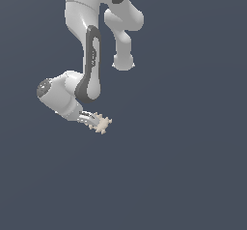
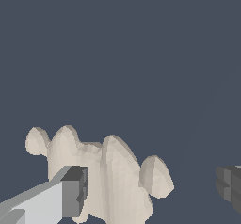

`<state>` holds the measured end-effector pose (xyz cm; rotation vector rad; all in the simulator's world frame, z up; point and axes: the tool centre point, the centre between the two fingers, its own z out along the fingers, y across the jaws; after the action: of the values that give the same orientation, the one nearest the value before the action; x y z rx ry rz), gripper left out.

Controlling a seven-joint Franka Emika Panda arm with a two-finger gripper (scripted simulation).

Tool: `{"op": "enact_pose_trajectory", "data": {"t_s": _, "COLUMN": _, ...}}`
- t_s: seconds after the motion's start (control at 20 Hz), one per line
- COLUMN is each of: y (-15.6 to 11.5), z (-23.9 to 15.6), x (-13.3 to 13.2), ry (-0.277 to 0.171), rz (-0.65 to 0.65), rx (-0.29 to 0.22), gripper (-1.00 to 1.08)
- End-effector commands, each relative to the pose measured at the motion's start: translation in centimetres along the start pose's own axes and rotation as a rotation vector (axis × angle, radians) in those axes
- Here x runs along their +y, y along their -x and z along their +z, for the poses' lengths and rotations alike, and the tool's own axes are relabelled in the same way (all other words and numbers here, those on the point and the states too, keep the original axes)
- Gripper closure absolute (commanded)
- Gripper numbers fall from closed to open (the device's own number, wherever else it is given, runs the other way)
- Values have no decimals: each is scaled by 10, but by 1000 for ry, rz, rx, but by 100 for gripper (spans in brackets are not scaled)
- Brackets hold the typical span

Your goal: Pick up the object and move it to a goal position.

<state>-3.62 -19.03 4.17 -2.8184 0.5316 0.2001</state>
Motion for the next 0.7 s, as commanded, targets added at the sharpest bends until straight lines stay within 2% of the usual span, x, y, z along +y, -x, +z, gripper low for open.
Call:
{"op": "enact_pose_trajectory", "data": {"t_s": 0.0, "y": 0, "z": 3, "x": 0, "ry": 0, "rz": 0, "rx": 1, "gripper": -100}}
{"op": "enact_pose_trajectory", "data": {"t_s": 0.05, "y": 0, "z": 3, "x": 0, "ry": 0, "rz": 0, "rx": 1, "gripper": 108}}
{"op": "enact_pose_trajectory", "data": {"t_s": 0.65, "y": 0, "z": 3, "x": -1, "ry": 0, "rz": 1, "rx": 1, "gripper": 108}}
